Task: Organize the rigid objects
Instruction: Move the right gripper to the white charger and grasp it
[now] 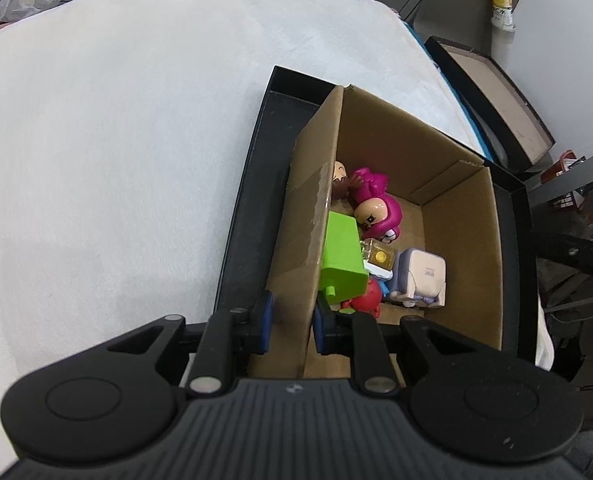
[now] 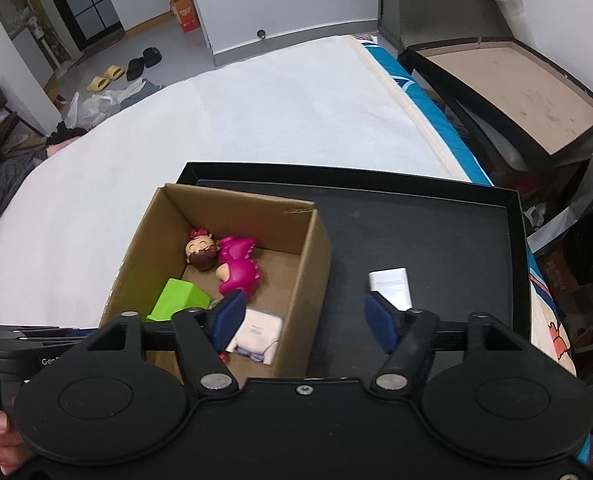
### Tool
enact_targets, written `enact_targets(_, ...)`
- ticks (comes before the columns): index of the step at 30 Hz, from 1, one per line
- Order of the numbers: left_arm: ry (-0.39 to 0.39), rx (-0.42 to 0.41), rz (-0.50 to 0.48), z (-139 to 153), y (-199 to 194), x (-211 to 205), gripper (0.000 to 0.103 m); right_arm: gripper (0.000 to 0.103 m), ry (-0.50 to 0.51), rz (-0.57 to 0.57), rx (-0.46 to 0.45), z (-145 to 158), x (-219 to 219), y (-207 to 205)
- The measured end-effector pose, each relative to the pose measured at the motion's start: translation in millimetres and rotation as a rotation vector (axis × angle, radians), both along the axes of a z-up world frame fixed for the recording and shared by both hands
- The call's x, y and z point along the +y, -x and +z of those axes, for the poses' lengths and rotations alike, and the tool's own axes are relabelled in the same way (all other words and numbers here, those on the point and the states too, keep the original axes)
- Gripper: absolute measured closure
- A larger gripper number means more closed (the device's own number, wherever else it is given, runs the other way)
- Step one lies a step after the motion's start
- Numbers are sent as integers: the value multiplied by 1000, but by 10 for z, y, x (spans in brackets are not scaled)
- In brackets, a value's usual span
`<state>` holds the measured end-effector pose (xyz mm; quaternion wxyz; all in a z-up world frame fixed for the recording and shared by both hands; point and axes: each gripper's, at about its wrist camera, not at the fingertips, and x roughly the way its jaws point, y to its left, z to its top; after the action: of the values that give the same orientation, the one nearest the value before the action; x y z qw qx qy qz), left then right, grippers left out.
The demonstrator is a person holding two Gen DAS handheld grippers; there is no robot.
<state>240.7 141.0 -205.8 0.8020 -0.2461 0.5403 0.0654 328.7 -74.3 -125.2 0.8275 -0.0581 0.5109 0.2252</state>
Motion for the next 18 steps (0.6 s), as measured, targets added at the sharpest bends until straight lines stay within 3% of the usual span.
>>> enact_targets(2,-12,1,-3,1,-2,-23,84,24,-11,-9,-9,-6,-82,-20)
enact_targets(7,-23,22,1,-7,-25,-27,84,18,-61,-15,-26,-29,-280,-68)
enact_targets(18,-112,62,-10,-58,-85,-169,83,18,-177,-56,-63,-311,-708,-107)
